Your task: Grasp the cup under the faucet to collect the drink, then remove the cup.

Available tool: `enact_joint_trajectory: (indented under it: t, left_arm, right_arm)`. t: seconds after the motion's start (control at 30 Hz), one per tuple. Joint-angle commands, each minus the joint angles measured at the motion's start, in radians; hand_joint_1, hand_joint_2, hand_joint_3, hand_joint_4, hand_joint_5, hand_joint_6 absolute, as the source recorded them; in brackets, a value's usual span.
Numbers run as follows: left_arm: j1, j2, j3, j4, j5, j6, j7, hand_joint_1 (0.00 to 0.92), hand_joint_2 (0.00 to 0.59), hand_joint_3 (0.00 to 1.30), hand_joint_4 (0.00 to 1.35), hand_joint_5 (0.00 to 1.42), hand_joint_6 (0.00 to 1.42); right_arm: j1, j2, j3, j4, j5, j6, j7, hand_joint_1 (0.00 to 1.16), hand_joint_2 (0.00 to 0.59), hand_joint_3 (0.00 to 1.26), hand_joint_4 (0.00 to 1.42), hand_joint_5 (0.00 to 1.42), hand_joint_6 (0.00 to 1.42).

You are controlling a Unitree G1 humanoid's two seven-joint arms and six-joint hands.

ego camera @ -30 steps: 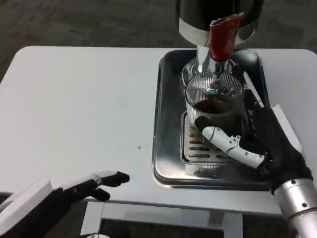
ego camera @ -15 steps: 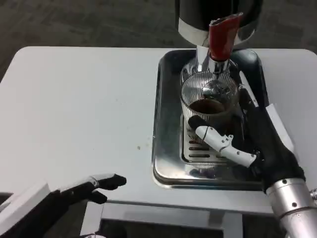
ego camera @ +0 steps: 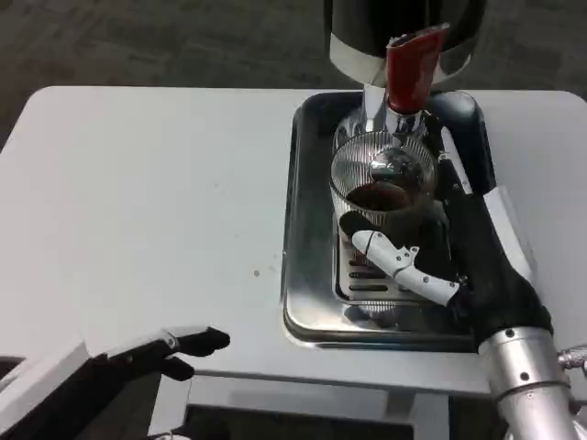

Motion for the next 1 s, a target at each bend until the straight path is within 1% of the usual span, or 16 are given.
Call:
enact_joint_trajectory:
  t: [0.03,0.13,0.37,0.53,0.7,0.83,0.93,1.0]
  left_arm:
    - [0.01,0.01,0.001,0.016,-0.011,0.0,-0.012,0.163,0.182,0.25,0.21,0.28,0.21]
    - [0.009,0.011,0.002,0.018,-0.012,0.0,-0.012,0.163,0.182,0.25,0.21,0.28,0.21]
    - [0.01,0.014,0.009,0.026,-0.018,-0.002,-0.011,0.15,0.184,0.26,0.22,0.28,0.21]
    - [0.012,0.015,0.01,0.029,-0.022,-0.009,-0.013,0.146,0.181,0.26,0.22,0.29,0.21]
    - [0.01,0.015,0.016,0.034,-0.026,-0.013,-0.01,0.143,0.18,0.28,0.23,0.28,0.21]
    - [0.005,0.016,0.014,0.037,-0.025,-0.016,-0.007,0.143,0.18,0.28,0.23,0.28,0.21]
    - [0.0,0.017,0.01,0.04,-0.029,-0.015,-0.008,0.143,0.18,0.28,0.23,0.28,0.21]
    - [-0.003,0.018,0.008,0.042,-0.03,-0.016,-0.008,0.143,0.18,0.28,0.23,0.28,0.21]
  right_arm:
    - [0.024,0.006,0.024,0.016,-0.022,0.015,0.002,0.63,0.221,0.0,0.1,0.24,0.37]
    - [0.023,0.011,0.03,0.018,-0.035,0.017,-0.004,0.63,0.221,0.03,0.14,0.27,0.4]
    - [0.023,0.018,0.042,0.015,-0.067,0.023,-0.021,0.64,0.226,0.15,0.26,0.38,0.54]
    - [0.03,0.02,0.046,0.014,-0.082,0.019,-0.033,0.64,0.226,0.19,0.32,0.43,0.63]
    - [0.037,0.013,0.058,0.014,-0.112,-0.006,-0.062,0.64,0.233,0.22,0.36,0.49,0.71]
    - [0.04,0.005,0.065,0.013,-0.141,-0.028,-0.087,0.65,0.23,0.26,0.42,0.55,0.82]
    - [0.047,0.002,0.065,0.01,-0.161,-0.041,-0.104,0.66,0.23,0.31,0.48,0.61,0.91]
    - [0.053,0.001,0.06,0.011,-0.168,-0.051,-0.116,0.68,0.235,0.38,0.54,0.67,0.97]
